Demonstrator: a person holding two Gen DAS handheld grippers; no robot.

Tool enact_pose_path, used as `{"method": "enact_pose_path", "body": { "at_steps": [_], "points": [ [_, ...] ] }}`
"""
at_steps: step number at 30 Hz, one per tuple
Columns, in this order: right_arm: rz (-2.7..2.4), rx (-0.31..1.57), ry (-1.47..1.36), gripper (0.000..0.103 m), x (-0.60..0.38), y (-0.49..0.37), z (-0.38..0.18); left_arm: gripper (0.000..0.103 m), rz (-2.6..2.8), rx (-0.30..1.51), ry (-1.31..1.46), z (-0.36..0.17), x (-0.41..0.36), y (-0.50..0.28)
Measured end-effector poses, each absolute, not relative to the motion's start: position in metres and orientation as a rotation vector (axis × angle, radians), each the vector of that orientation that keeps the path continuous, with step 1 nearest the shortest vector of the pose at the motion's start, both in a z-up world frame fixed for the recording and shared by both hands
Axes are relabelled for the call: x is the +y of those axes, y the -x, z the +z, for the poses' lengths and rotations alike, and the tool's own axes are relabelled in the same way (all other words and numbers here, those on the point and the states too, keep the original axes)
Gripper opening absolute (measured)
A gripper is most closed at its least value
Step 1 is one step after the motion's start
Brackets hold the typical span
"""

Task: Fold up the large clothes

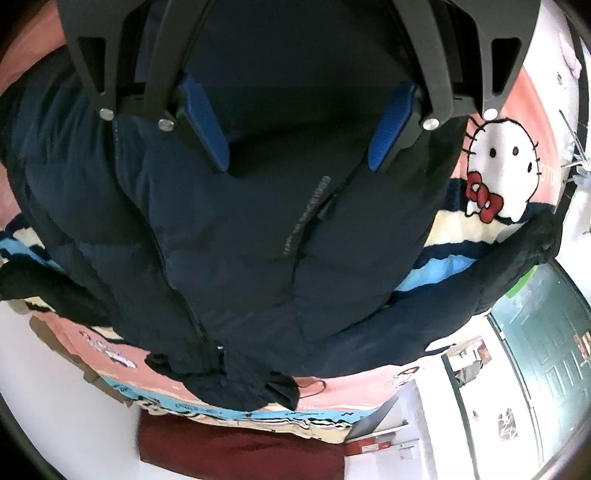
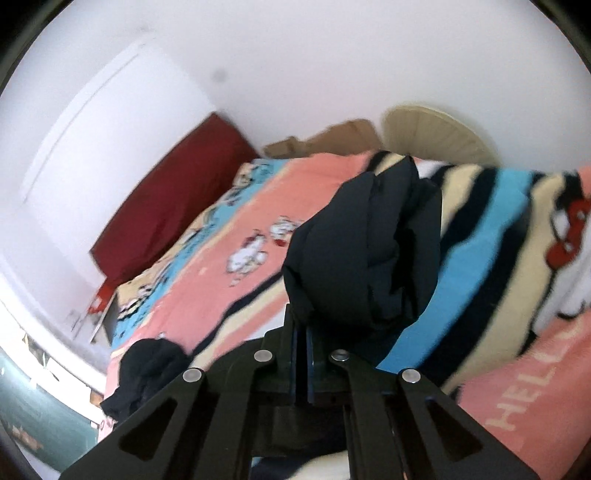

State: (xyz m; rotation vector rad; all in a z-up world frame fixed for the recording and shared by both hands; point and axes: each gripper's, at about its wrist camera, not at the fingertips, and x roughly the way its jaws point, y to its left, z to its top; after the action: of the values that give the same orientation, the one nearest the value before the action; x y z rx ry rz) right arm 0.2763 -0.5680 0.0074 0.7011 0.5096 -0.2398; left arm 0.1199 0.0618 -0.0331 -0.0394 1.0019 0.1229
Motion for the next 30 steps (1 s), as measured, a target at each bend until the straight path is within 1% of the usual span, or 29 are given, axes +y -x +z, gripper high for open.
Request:
{"method": "enact_pose_path", "body": {
  "at_steps": [14,22,30],
  "points": [
    [0.085,0.388,-0.49,0.003,-0.444,-0.308,0.111,0.077,0.167,0.96,0.131,-0.029,0.099,-0.11],
    [0.257,0.402,-0.389,0.003,-0.362,-0.31,0.123,0.077,0.18,0.94,0.178,-0.028,0.119,-0.102],
    [0.399,0.476,-0.307,0.003,-0.277,-0.311,0.103,0.077,0.206,0.931,0.221,-0.031,0.141,-0.094]
  ]
}}
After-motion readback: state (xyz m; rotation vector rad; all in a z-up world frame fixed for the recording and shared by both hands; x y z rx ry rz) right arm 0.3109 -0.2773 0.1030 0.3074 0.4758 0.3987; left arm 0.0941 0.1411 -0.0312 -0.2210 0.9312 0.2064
